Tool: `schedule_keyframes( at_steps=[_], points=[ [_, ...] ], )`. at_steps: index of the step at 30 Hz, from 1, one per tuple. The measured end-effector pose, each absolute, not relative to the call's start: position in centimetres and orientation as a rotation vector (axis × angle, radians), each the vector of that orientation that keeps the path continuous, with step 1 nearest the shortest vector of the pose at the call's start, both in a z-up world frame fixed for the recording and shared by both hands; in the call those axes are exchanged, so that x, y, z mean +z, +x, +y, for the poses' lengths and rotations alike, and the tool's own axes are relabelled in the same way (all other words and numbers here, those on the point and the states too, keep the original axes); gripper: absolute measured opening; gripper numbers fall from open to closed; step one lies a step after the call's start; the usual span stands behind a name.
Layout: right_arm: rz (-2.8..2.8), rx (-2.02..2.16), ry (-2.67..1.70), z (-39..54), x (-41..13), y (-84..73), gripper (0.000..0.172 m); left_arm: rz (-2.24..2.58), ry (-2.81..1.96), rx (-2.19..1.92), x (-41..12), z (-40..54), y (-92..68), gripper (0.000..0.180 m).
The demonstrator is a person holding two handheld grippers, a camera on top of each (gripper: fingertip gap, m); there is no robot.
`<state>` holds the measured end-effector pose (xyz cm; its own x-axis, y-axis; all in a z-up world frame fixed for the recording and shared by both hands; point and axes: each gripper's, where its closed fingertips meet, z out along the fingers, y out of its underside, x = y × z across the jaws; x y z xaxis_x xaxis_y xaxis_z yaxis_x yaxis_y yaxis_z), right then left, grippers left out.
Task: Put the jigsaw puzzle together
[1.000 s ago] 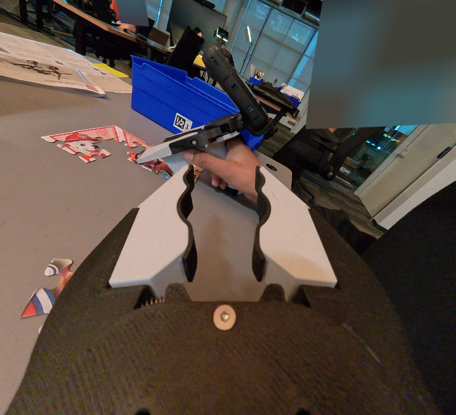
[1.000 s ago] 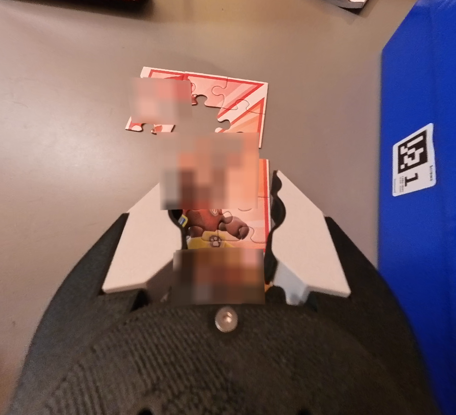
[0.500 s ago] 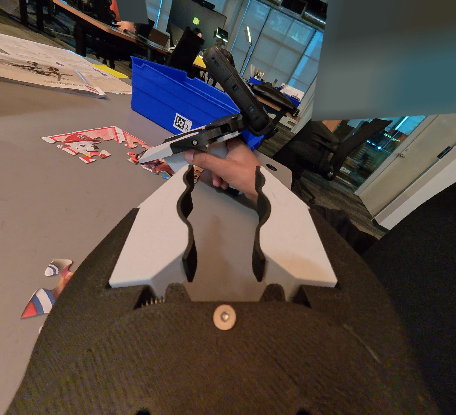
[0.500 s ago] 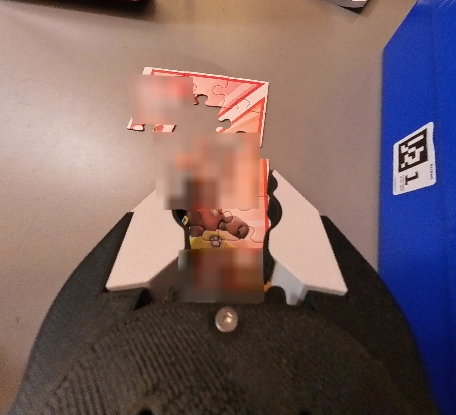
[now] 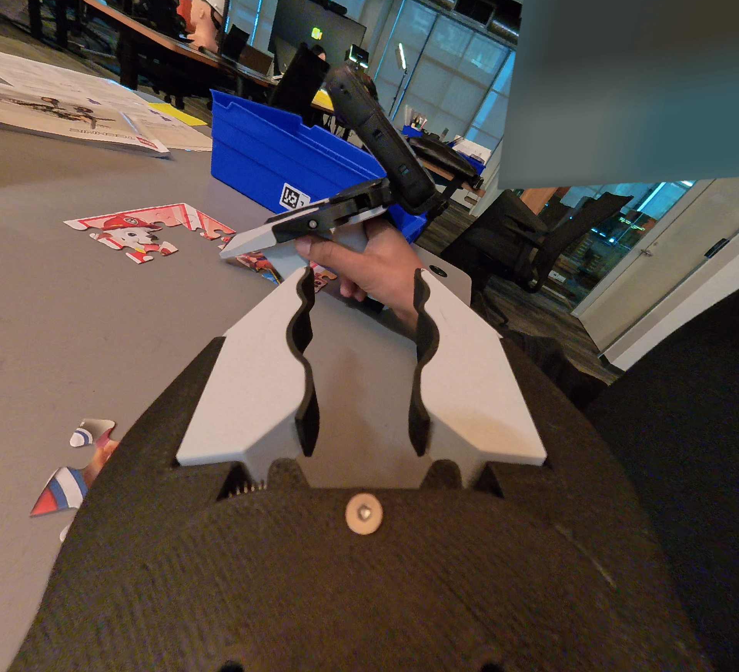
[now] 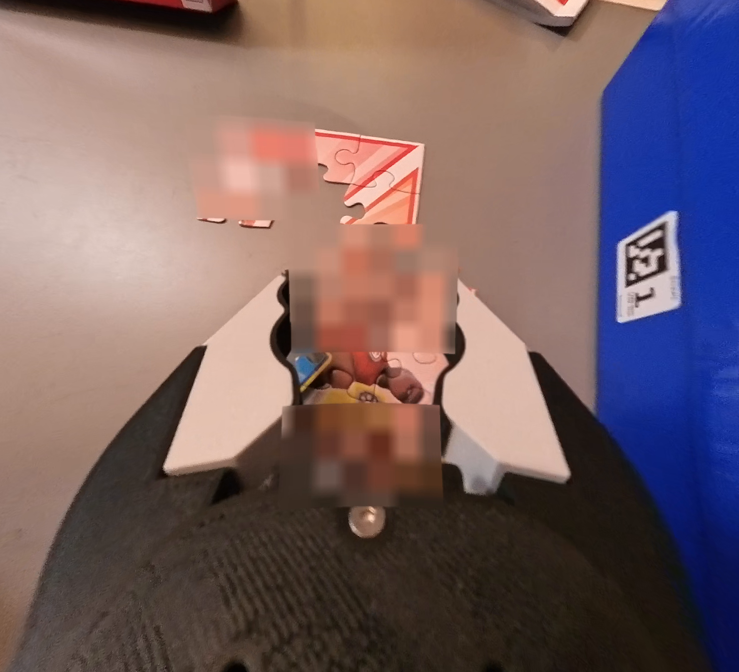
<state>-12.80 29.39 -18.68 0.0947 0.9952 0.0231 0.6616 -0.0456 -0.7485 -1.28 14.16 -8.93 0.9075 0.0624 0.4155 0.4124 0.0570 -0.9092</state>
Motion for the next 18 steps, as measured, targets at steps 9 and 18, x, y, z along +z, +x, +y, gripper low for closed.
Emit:
schedule_keyframes(
  at_steps=[9,18],
  points=[
    [-1.547,0.680,-1.846,30.7,-19.3,-12.0,0.076,-0.421,-1.519,-0.313,-8.6,13.9,-1.4,0.047],
    [-1.588,0.706,-1.814,29.8,-19.2,-12.0,0.064,-0.428,-1.842,-0.097,-6.6,15.6,-8.4,0.053]
  ],
)
